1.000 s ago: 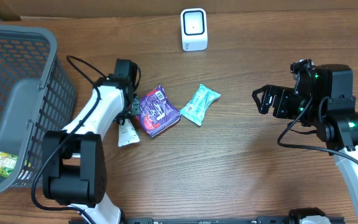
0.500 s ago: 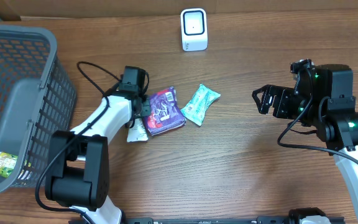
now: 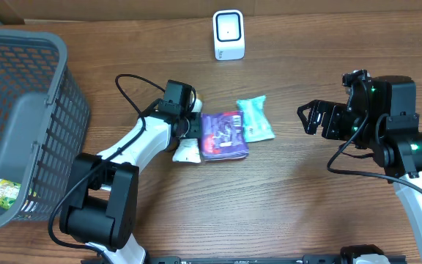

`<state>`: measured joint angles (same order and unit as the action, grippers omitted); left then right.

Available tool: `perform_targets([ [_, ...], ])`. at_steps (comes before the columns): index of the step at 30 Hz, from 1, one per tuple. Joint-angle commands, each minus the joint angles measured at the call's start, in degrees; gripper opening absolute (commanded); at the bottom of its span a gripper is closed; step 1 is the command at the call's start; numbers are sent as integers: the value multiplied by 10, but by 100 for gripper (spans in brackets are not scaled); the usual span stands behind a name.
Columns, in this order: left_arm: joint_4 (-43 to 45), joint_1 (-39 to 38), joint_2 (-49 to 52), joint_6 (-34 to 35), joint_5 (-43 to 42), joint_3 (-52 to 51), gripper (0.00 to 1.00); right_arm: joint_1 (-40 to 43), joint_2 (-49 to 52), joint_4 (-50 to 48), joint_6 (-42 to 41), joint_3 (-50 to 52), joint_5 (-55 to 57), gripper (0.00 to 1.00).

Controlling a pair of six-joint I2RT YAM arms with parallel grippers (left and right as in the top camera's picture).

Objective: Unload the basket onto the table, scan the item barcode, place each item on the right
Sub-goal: 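Carry the white bottle and lower it beside the purple bag, then move the left gripper back into the basket toward the green tea pack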

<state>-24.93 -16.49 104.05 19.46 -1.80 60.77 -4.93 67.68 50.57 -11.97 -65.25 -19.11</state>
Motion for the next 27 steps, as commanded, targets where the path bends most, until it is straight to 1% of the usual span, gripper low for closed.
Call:
perform_targets([
  [1, -47, 12, 3, 9, -14, 44, 80, -3, 0, -3, 3, -11, 0, 100],
  [5, -187, 31, 2, 9, 22, 170, 83, -3, 0, -3, 3, -11, 0, 100],
  [10, -377, 47, -7, 9, 92, 396, 84, -3, 0, -3, 3, -11, 0, 100],
  [14, -495, 76, -21, 14, 128, 584, 83, -3, 0, -3, 3, -11, 0, 100],
  [16, -533, 104, -34, 30, 143, 643, 83, -3, 0, -3, 3, -11, -1, 100],
  [18, -560, 143, -49, 40, 148, 676, 83, -3, 0, -3, 3, -11, 0, 100],
  [20, -578, 198, -69, 52, 149, 685, 85, -3, 0, -3, 3, -11, 0, 100],
  [21, -586, 228, -76, 58, 149, 685, 87, -3, 0, -3, 3, -11, 0, 100],
  [24, -614, 335, -82, 84, 148, 685, 100, -3, 0, -3, 3, -11, 0, 100],
  [27, -622, 443, -74, 93, 125, 669, 100, -3, 0, -3, 3, -11, 0, 100],
])
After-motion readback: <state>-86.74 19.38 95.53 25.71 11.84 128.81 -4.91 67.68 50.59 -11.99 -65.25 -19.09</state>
